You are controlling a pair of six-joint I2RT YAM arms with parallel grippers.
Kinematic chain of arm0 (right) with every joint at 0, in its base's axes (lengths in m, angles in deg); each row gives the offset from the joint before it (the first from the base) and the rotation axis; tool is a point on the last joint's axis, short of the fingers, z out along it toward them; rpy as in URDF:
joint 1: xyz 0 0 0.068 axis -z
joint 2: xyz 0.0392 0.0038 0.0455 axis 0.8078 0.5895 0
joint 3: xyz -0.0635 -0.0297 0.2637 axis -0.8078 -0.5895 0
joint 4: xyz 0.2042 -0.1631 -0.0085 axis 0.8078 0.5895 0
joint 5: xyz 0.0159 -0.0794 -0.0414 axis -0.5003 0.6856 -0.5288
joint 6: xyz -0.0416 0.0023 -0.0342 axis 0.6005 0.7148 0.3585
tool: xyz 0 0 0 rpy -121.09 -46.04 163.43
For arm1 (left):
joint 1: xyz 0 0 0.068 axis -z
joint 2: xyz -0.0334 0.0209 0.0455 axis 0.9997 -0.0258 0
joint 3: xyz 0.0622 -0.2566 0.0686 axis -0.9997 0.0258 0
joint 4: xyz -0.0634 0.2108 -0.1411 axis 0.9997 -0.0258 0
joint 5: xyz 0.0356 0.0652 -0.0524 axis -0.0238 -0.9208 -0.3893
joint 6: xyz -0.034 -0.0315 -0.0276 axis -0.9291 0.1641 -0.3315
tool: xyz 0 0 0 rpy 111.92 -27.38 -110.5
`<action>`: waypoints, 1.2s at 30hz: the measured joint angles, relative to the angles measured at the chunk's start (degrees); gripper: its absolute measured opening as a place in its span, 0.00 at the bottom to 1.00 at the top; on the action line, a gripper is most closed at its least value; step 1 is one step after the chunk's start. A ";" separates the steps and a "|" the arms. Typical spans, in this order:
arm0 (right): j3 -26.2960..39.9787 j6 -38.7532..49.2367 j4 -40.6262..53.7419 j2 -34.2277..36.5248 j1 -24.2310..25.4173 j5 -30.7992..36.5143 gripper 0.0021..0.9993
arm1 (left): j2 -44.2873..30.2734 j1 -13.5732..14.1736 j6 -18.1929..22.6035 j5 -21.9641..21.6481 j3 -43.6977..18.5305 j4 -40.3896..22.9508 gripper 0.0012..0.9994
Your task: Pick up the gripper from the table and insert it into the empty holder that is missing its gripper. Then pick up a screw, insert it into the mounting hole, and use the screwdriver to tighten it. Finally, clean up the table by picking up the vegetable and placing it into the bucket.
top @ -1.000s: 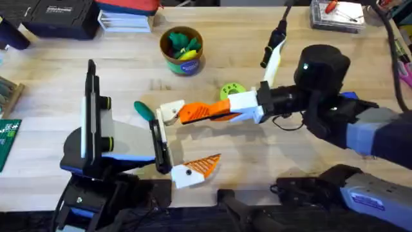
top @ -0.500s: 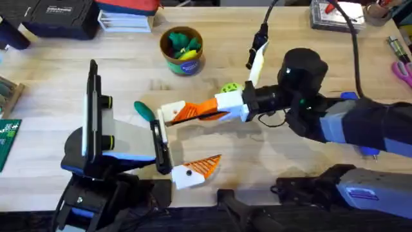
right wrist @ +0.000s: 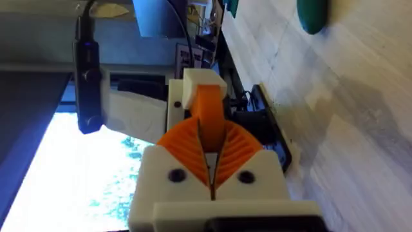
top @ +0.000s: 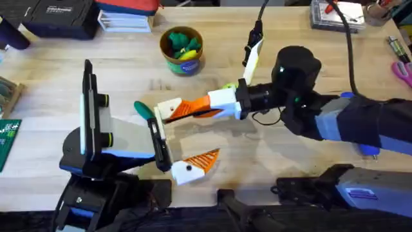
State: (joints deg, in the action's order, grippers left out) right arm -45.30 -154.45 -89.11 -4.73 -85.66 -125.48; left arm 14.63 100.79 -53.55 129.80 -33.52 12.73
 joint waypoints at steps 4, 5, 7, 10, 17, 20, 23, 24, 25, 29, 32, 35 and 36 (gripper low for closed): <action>0.04 0.00 -0.02 0.00 -0.20 0.67 0.01 | 0.00 0.00 0.00 -0.38 0.00 0.02 0.99; 0.05 0.03 -0.03 0.00 -0.20 0.76 0.01 | 0.00 0.00 -0.02 -0.45 0.00 0.04 0.99; 0.08 0.07 -0.02 0.00 -0.25 0.89 0.01 | 0.00 0.00 -0.02 -0.53 0.00 0.07 0.99; 0.09 0.07 0.00 -0.02 -0.29 0.93 0.03 | 0.00 0.00 0.00 -0.60 0.00 0.09 0.99; 0.09 1.02 0.35 0.00 -0.61 0.89 0.15 | 0.00 0.00 0.32 -0.43 0.00 0.11 0.99; 0.09 1.77 0.37 0.25 -1.06 0.85 0.20 | 0.00 0.15 0.52 0.59 0.00 -0.02 0.99; 0.11 2.85 0.36 0.37 -1.43 0.55 0.23 | 0.00 0.52 0.67 1.65 0.00 -0.10 0.99; 0.11 3.32 0.39 0.37 -1.43 0.30 0.24 | 0.00 0.63 0.68 2.04 0.00 -0.13 0.99; 0.11 3.70 0.44 0.37 -1.43 -0.05 0.25 | 0.00 0.75 0.82 2.45 0.00 -0.18 0.99; 0.11 4.42 0.50 0.63 -0.51 -1.37 0.36 | 0.02 1.01 1.31 3.71 0.00 -0.31 0.99; 0.11 4.80 0.56 0.85 0.82 -2.29 0.62 | 0.00 1.09 1.51 4.20 0.00 -0.39 0.99; 0.11 5.12 0.54 0.92 1.68 -2.65 0.95 | 0.00 1.09 1.55 4.48 0.00 -0.44 0.99; 0.11 5.20 0.51 0.92 1.70 -2.73 0.98 | 0.00 1.09 1.56 4.50 0.00 -0.45 0.99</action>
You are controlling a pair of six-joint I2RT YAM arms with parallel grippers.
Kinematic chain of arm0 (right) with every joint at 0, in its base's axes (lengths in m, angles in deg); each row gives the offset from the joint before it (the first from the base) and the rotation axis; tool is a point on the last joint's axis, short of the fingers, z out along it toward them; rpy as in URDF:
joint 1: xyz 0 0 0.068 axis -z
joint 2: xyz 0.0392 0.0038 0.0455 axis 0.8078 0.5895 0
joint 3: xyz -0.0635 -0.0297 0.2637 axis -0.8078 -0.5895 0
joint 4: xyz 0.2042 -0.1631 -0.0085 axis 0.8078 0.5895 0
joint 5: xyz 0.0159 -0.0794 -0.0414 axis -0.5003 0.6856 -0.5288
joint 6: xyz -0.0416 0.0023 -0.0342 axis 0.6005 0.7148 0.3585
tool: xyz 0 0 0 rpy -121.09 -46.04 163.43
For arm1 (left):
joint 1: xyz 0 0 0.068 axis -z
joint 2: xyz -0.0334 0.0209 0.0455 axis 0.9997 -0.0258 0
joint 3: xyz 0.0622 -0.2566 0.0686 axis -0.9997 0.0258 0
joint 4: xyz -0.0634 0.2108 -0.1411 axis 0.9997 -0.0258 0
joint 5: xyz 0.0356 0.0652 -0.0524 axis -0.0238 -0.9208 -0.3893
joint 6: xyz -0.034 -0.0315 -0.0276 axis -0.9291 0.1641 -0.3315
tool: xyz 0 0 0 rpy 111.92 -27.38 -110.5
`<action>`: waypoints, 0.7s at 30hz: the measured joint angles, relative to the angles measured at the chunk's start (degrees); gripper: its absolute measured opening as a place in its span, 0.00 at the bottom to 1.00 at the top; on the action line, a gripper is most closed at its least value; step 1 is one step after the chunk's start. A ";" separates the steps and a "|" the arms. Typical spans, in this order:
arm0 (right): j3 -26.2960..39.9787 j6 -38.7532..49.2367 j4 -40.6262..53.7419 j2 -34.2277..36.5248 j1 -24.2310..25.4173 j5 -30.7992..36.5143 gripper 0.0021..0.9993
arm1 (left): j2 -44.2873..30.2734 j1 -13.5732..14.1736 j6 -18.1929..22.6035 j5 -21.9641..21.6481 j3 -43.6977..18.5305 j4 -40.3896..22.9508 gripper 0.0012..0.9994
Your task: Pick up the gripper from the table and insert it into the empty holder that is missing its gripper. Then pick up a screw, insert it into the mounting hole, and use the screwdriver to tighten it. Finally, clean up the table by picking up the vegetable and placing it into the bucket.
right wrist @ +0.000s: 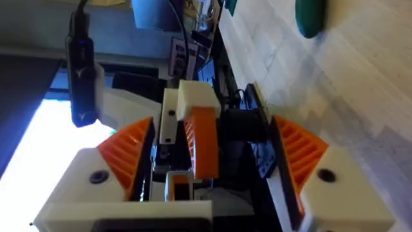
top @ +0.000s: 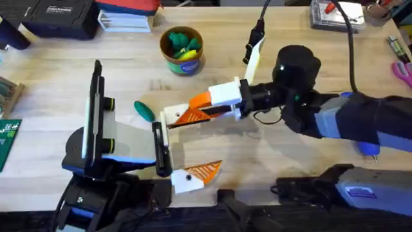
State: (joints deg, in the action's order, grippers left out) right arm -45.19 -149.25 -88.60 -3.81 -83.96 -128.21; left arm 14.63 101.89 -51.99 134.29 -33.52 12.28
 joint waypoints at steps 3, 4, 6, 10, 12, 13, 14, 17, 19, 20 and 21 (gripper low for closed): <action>0.00 0.08 0.04 -0.01 0.01 -0.02 0.99 | 0.01 0.00 0.01 0.00 0.00 -0.01 0.99; 0.00 0.11 0.06 0.00 0.04 0.17 0.99 | 0.00 0.00 0.01 0.00 0.00 -0.01 0.99; 0.00 0.14 0.15 0.00 0.71 1.01 0.99 | 0.01 0.00 0.01 0.01 0.00 -0.01 0.99; 0.28 1.36 0.69 0.00 5.09 3.28 0.99 | 0.00 0.00 0.03 0.01 0.00 -0.01 0.99; 1.52 2.92 3.23 0.00 8.20 3.91 0.99 | 0.00 0.00 0.06 0.02 0.00 -0.01 0.99; 2.33 3.74 4.86 0.00 9.58 4.07 0.99 | 0.02 0.00 0.08 0.02 0.00 -0.01 0.99; 3.56 5.08 7.38 0.00 11.07 4.30 0.99 | 0.00 0.00 0.14 0.02 0.00 -0.01 0.99; 8.40 9.68 17.14 -0.01 14.85 4.97 0.99 | 0.02 0.00 0.16 0.02 0.00 -0.01 0.99; 12.44 13.61 25.48 -0.02 16.26 5.70 0.99 | 0.01 0.00 0.16 0.03 0.00 -0.01 0.99; 14.96 16.33 31.31 -0.02 16.61 6.55 0.99 | 0.01 0.00 0.16 0.04 0.00 -0.01 0.99; 16.92 18.73 35.81 -0.04 16.72 7.38 0.99 | 0.00 0.00 0.16 0.04 0.00 -0.01 0.99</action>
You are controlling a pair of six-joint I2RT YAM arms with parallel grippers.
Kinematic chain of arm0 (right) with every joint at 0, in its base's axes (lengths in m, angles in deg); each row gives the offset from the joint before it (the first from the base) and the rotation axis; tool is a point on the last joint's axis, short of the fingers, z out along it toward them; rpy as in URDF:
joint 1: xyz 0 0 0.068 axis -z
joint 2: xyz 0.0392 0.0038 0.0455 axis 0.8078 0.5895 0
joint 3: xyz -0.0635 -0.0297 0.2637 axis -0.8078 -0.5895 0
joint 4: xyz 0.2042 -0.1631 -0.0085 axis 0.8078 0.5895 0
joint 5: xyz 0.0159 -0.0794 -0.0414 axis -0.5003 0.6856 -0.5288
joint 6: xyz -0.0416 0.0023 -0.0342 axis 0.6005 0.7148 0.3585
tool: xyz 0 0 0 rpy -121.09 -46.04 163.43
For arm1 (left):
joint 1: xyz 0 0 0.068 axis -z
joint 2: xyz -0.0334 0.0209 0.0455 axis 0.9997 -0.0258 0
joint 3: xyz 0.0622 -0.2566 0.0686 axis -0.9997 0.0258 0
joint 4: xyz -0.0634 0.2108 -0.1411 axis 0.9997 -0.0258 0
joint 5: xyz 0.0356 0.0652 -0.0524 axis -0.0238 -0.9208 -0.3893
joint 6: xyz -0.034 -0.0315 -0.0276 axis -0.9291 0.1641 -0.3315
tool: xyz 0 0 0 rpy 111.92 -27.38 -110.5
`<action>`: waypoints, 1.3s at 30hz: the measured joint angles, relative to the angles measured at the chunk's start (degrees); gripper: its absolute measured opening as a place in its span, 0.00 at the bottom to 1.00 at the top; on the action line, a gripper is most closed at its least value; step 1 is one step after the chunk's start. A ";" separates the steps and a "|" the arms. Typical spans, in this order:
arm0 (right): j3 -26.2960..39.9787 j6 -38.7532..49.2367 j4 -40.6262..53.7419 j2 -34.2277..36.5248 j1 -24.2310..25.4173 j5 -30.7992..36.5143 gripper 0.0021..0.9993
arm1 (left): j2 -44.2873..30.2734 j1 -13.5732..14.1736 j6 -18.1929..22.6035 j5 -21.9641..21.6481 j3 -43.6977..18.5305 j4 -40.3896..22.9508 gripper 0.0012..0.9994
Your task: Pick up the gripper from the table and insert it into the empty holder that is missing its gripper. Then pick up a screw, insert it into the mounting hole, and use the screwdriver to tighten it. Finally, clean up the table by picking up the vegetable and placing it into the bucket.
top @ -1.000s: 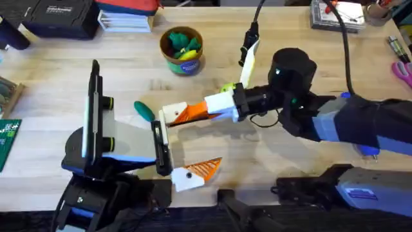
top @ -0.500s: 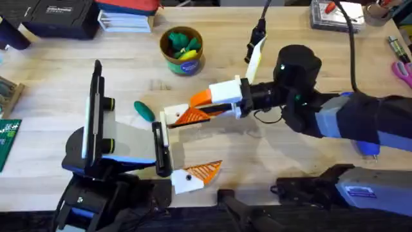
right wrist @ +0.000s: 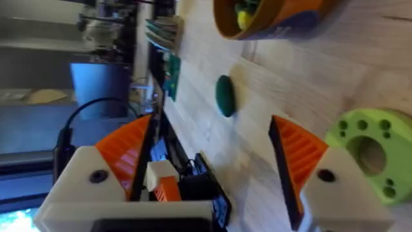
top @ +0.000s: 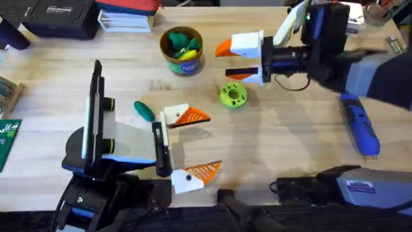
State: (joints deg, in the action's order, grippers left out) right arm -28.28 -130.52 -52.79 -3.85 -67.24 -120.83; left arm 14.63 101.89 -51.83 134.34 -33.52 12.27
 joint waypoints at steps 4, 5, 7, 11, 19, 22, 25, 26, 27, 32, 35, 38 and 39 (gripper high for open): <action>9.36 13.34 27.67 -1.49 -0.98 9.32 1.00 | 0.02 0.00 0.00 0.04 0.00 0.00 0.99; 11.36 16.42 33.36 -1.98 -1.56 12.37 1.00 | 0.00 0.00 0.00 0.04 0.00 0.00 0.99; 15.35 22.23 43.26 -2.92 -3.39 19.96 1.00 | 0.02 0.00 0.00 0.16 0.00 0.00 0.99; 19.29 28.81 52.31 -4.15 -8.57 35.44 1.00 | 0.01 0.00 0.00 0.22 0.00 0.00 0.99; 19.50 32.91 55.28 -2.67 -18.41 51.61 1.00 | 0.00 0.00 0.00 0.42 0.00 -0.02 0.99; 19.50 33.44 55.26 -1.85 -19.79 53.21 1.00 | 0.00 0.00 0.00 0.42 0.00 -0.04 0.99; 19.50 33.66 55.23 -1.64 -20.57 54.04 0.99 | 0.02 0.00 0.00 0.42 0.00 -0.04 0.99; 19.50 33.70 55.26 -1.64 -20.75 54.25 0.99 | 0.00 0.00 0.00 0.42 0.00 -0.04 0.99; 19.50 33.86 55.22 -1.64 -21.02 54.46 0.97 | 0.02 0.00 0.00 0.42 0.00 -0.02 0.99; 19.50 34.07 55.06 -1.08 -22.24 54.73 0.86 | 0.02 0.00 0.00 0.42 0.00 -0.02 0.99; 19.50 34.09 55.04 0.93 -22.98 54.88 0.75 | 0.00 0.00 0.00 0.42 0.00 -0.04 0.99; 19.50 34.08 54.97 3.52 -23.76 54.93 0.66 | 0.01 0.00 0.00 0.42 0.00 -0.03 0.99; 19.50 34.10 54.95 4.42 -24.02 54.93 0.63 | 0.02 0.00 0.00 0.42 0.00 -0.04 0.99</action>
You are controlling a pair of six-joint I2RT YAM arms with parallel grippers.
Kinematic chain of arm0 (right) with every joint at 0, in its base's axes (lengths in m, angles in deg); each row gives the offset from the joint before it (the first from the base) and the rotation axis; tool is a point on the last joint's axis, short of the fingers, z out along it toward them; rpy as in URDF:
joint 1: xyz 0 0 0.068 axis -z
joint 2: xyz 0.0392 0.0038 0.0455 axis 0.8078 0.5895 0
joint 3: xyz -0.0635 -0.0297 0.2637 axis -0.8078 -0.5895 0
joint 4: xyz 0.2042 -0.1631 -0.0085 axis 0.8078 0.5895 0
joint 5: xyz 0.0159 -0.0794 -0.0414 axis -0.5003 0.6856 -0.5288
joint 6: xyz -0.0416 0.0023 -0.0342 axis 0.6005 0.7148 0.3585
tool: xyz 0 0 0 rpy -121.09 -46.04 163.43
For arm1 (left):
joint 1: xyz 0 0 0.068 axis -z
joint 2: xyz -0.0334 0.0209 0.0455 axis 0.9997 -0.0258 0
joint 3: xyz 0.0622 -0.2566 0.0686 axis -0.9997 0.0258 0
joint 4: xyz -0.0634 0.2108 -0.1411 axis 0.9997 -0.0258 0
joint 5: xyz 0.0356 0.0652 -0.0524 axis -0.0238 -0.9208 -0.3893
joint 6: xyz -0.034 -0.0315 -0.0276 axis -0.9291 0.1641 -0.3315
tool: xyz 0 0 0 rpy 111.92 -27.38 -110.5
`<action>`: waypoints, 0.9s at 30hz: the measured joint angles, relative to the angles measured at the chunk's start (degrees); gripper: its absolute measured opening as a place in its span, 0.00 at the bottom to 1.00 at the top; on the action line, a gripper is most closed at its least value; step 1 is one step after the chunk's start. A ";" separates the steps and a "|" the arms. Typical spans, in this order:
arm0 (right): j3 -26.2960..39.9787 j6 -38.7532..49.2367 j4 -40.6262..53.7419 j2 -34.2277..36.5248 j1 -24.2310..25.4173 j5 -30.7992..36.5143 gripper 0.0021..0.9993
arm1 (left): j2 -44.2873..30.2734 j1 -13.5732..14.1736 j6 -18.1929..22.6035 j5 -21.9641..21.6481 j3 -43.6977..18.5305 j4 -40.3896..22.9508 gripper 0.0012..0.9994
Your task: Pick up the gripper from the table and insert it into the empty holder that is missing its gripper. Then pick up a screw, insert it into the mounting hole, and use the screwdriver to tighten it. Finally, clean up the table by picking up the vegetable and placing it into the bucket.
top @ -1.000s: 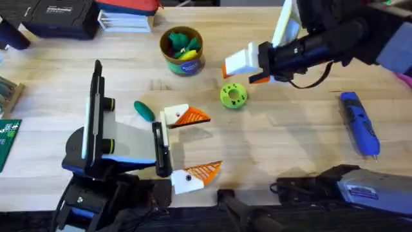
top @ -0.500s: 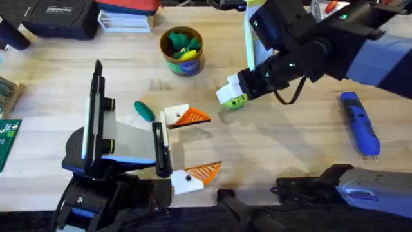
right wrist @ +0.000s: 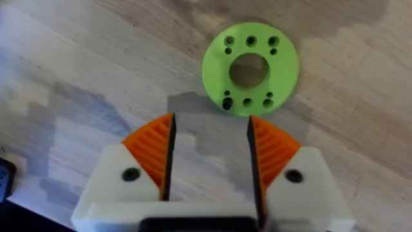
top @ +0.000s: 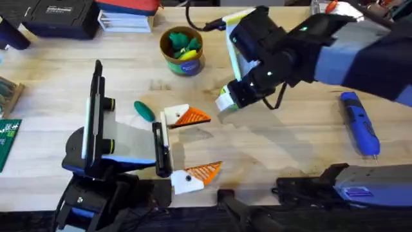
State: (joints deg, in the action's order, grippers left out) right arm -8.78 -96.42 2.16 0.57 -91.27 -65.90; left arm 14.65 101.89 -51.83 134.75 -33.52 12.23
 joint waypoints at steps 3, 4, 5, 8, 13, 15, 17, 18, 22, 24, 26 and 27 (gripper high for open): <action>0.00 0.11 -0.17 2.28 -0.48 0.02 0.50 | -0.02 0.00 0.00 0.00 0.00 0.00 0.99; 0.00 0.18 -0.25 2.84 -0.54 0.03 0.46 | 0.00 0.00 0.00 0.00 0.00 0.02 0.99; 0.00 0.18 -0.28 3.49 -0.58 0.06 0.43 | -0.02 0.00 0.00 0.00 0.00 0.00 0.99; 0.00 0.20 -0.83 4.92 -0.59 0.58 0.38 | -0.01 0.00 0.00 0.00 0.00 0.00 0.99; 0.00 0.18 -2.22 6.31 -0.59 1.51 0.36 | 0.00 0.00 0.00 0.00 0.00 0.02 0.99; 0.00 0.20 -3.02 6.38 -0.59 1.59 0.36 | -0.02 0.00 0.00 0.00 0.00 0.00 0.99; 0.00 0.19 -4.00 6.38 -0.59 1.71 0.36 | -0.02 0.00 0.00 0.02 0.00 0.00 0.99; 0.00 0.20 -4.49 6.38 -0.59 1.73 0.36 | -0.01 0.00 0.00 0.00 0.00 0.00 0.99; 0.00 0.19 -4.95 6.39 -0.59 1.73 0.33 | 0.00 0.00 0.00 0.02 0.00 0.00 0.99; 0.00 0.20 -4.02 6.51 -0.59 1.73 0.33 | 0.00 0.00 0.00 0.02 0.00 0.00 0.99; 0.00 0.20 -3.48 6.88 -0.59 1.73 0.33 | -0.02 0.00 0.00 0.02 0.00 0.00 0.99; 0.00 0.20 -3.53 7.08 -0.59 1.78 0.32 | -0.01 0.00 0.00 0.02 0.00 0.01 0.99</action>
State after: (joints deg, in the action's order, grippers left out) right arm -8.78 -96.22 -1.36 7.65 -91.85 -64.12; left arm 14.64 101.89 -51.83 134.78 -33.52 12.23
